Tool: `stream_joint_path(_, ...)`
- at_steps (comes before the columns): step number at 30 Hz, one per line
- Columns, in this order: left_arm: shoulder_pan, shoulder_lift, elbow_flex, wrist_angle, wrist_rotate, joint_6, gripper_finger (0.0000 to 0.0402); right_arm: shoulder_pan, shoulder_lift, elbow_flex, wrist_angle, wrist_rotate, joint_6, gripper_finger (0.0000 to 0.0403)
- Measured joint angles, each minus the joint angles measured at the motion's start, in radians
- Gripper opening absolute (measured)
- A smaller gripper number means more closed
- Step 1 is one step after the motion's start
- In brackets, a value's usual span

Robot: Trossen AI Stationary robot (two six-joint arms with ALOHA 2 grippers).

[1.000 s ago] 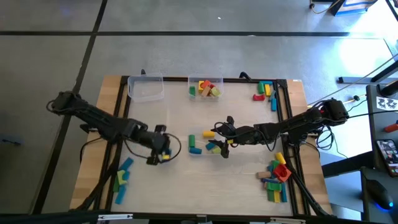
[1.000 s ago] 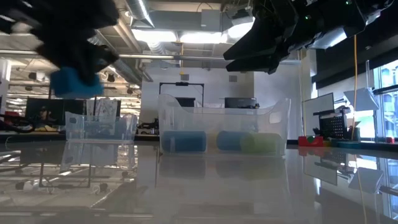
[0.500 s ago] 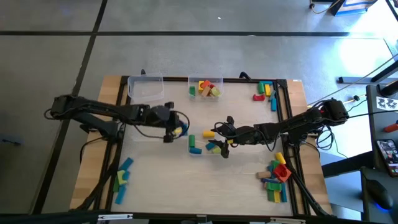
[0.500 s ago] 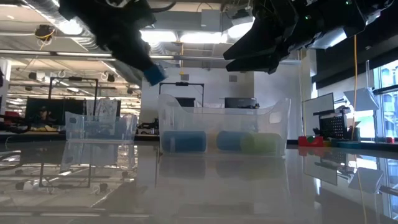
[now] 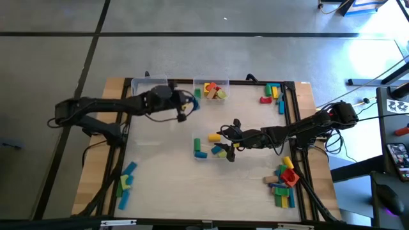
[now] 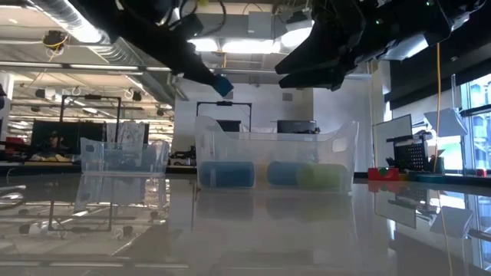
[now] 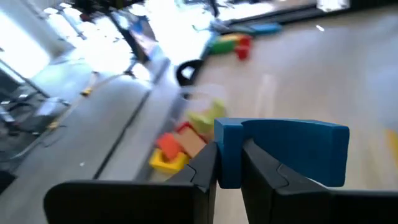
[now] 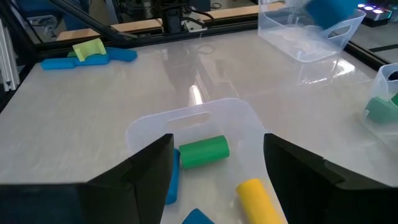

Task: Sort blocks by size
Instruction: Put the blue arch block into the top right transparent bin

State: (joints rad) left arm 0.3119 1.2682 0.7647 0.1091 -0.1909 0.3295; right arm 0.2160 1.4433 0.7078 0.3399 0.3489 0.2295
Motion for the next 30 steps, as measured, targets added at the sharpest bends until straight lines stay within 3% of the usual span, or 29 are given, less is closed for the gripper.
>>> stream_joint_path(7, 0.116, 0.140, 0.002, 0.240, 0.001, -0.011, 0.0048, 0.000, 0.000, 0.000, -0.001, 0.001, -0.002, 0.0246)
stream_joint_path(15, 0.204, 0.318, 0.134, 0.229, 0.004, -0.064, 0.0044, 0.000, 0.000, 0.000, -0.005, 0.002, -0.002, 0.0246)
stream_joint_path(23, 0.257, 0.462, 0.321, -0.005, 0.005, -0.069, 0.0045, 0.000, 0.000, 0.000, -0.007, 0.002, 0.000, 0.0246)
stream_joint_path(30, 0.294, 0.512, 0.441, -0.225, 0.030, -0.097, 0.0052, 0.000, 0.000, 0.000, -0.007, 0.002, 0.000, 0.0246)
